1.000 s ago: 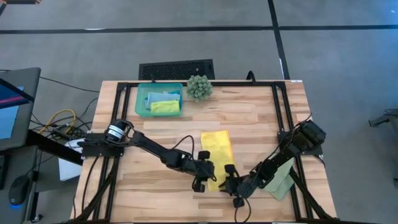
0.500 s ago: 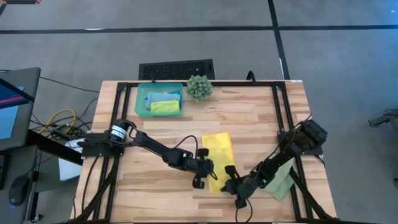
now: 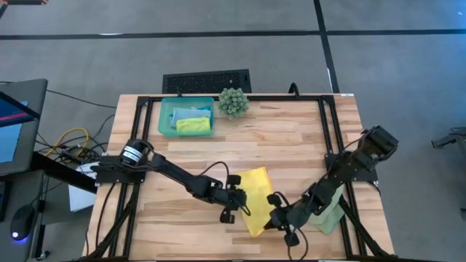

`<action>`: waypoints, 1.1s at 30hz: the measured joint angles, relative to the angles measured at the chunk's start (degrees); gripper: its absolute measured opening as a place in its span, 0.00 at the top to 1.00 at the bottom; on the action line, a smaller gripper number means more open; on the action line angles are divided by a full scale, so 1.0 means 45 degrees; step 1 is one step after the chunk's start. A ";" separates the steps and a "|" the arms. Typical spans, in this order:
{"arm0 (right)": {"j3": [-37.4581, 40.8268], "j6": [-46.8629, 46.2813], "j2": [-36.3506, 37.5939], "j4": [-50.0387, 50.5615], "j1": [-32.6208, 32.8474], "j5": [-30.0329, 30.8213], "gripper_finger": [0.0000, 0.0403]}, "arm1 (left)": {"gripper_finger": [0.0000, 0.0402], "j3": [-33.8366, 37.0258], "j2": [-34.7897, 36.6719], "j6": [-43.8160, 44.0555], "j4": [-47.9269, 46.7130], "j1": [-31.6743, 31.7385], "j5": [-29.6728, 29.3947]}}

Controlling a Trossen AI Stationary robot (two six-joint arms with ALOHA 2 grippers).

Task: Fold microfiber towels
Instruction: Fold the yellow microfiber cloth

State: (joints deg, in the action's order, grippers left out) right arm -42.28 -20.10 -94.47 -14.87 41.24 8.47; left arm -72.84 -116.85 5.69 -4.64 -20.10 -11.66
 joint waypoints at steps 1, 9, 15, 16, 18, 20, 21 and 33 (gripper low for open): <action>0.0003 0.0003 0.0046 -0.0021 -0.0035 0.0030 0.97 | 0.89 0.0110 -0.0078 -0.0081 -0.0099 -0.0005 -0.0054; -0.0005 0.0102 0.0262 0.0359 -0.0897 0.0035 0.99 | 0.89 0.0374 -0.0929 0.0098 0.1672 -0.0125 0.0259; -0.0010 0.0134 0.0311 0.0780 -0.2254 -0.0294 0.97 | 0.89 0.0418 0.0020 -0.0251 0.0751 -0.0543 -0.0703; -0.0010 0.0136 0.0408 0.1050 -0.2494 -0.0456 0.97 | 0.89 0.0403 0.0341 -0.0271 0.0249 -0.0605 -0.1082; -0.0029 0.0140 0.0454 0.1270 -0.2978 -0.0602 0.98 | 0.89 0.0389 0.0805 -0.0220 -0.0843 -0.0717 -0.1987; 0.0007 0.0341 0.0722 0.1991 -0.3420 -0.0593 0.99 | 0.89 0.0401 0.1062 -0.0020 -0.2052 -0.0716 -0.2876; 0.0003 0.0439 0.0840 0.1988 -0.3650 -0.0597 0.99 | 0.89 0.0408 0.1102 0.0066 -0.2517 -0.0709 -0.3206; -0.0006 0.1494 0.0663 0.1955 -0.6582 -0.2043 0.98 | 0.89 0.3325 0.1116 0.0729 0.0960 -0.0190 -0.3756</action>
State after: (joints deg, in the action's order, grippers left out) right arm -42.31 -13.37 -91.49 -6.08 11.62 -0.73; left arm -57.87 -111.83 8.97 -0.32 -20.95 -28.56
